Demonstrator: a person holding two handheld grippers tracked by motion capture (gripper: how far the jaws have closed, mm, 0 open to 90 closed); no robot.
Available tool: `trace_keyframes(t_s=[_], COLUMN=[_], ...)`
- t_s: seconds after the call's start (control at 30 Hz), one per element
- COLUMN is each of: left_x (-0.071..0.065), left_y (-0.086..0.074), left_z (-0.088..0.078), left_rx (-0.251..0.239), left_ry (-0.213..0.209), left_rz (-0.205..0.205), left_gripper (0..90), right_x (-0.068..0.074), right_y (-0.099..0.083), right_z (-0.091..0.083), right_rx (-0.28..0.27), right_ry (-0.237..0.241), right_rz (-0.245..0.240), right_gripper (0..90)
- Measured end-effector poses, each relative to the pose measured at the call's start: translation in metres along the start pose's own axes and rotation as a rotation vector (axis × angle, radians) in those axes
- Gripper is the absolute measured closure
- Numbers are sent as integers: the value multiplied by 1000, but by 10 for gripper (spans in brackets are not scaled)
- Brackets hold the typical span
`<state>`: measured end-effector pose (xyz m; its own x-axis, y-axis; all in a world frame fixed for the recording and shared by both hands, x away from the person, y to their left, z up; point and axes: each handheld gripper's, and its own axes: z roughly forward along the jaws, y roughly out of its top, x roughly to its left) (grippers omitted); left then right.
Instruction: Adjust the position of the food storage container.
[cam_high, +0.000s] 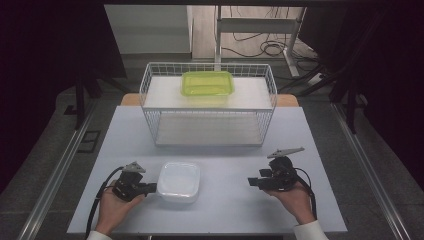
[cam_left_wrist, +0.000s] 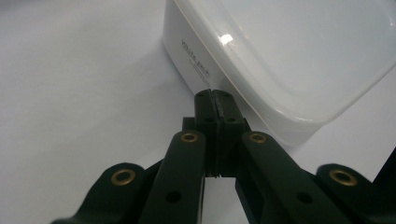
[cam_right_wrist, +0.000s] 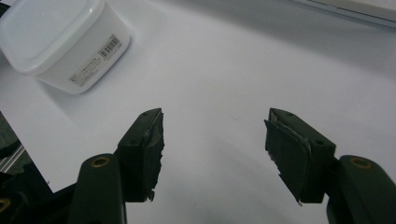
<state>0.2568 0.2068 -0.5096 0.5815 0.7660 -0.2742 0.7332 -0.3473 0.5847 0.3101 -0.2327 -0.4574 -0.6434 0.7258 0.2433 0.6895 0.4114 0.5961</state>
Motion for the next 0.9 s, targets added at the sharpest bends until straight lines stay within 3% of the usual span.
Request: trace_keyframes(t_s=[0.23, 0.33, 0.57, 0.9], left_x=[-10, -13, -22, -39], left_y=[15, 20, 31, 43], left_z=[16, 22, 35, 52], left_rx=[9, 5, 5, 23], left_ry=[-26, -45, -58, -76], left_rz=[26, 20, 20, 52], left_gripper=[897, 897, 897, 896], right_x=[2, 3, 2, 5], right_y=[0, 0, 0, 0], right_z=[1, 2, 2, 6], right_rx=[5, 5, 7, 3], right_ry=[0, 4, 1, 5], right_rz=[-4, -10, -7, -6], right_gripper=[371, 371, 371, 351])
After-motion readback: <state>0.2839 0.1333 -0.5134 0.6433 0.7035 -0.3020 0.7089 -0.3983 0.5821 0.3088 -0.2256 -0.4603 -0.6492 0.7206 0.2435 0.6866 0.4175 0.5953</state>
